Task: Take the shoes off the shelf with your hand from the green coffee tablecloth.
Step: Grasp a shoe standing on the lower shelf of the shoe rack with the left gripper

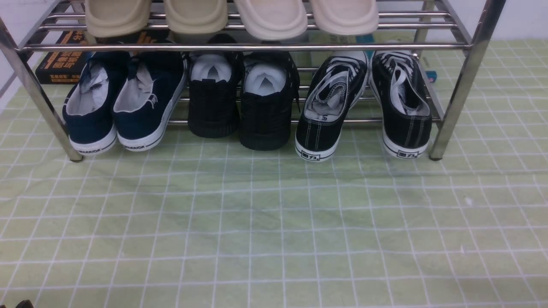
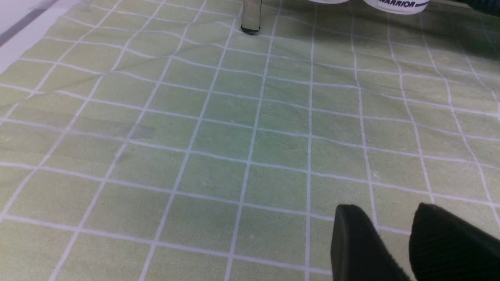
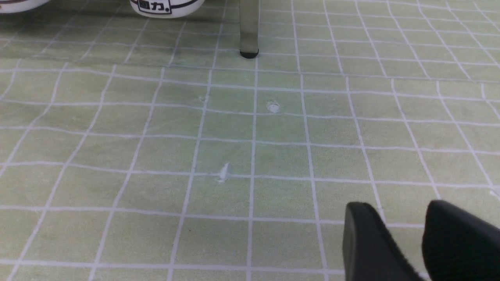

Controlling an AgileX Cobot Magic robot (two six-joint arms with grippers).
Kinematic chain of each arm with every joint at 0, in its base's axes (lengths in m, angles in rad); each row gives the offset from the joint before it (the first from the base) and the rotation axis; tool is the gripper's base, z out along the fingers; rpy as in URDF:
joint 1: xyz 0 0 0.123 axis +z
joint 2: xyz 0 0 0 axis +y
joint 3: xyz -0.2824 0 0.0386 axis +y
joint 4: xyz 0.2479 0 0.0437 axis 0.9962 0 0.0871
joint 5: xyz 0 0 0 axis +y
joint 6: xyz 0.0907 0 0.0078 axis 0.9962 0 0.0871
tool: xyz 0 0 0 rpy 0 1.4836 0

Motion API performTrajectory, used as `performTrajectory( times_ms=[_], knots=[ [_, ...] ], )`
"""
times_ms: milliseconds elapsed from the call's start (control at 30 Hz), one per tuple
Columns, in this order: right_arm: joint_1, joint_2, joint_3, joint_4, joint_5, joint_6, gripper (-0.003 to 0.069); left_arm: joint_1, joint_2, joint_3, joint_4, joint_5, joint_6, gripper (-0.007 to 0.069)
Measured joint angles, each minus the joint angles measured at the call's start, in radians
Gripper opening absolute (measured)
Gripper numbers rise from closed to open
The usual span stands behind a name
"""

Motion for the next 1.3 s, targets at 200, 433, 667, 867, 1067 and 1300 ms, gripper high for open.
performTrajectory(
  times_ms=[200,433,667,867,1067,1300],
  knots=[
    [0.0,0.0,0.0,0.0,0.0,0.0,0.024,0.0,0.0,0.0,0.0,0.0,0.0,0.0239],
    [0.0,0.0,0.0,0.0,0.0,0.0,0.024,0.0,0.0,0.0,0.0,0.0,0.0,0.0239],
    [0.0,0.0,0.0,0.0,0.0,0.0,0.024,0.0,0.0,0.0,0.0,0.0,0.0,0.0239],
    [0.0,0.0,0.0,0.0,0.0,0.0,0.024,0.0,0.0,0.0,0.0,0.0,0.0,0.0239],
    [0.0,0.0,0.0,0.0,0.0,0.0,0.024,0.0,0.0,0.0,-0.079,-0.003,-0.079,0.0239],
    [0.0,0.0,0.0,0.0,0.0,0.0,0.024,0.0,0.0,0.008,-0.665,0.005,-0.541,0.0239]
  ],
)
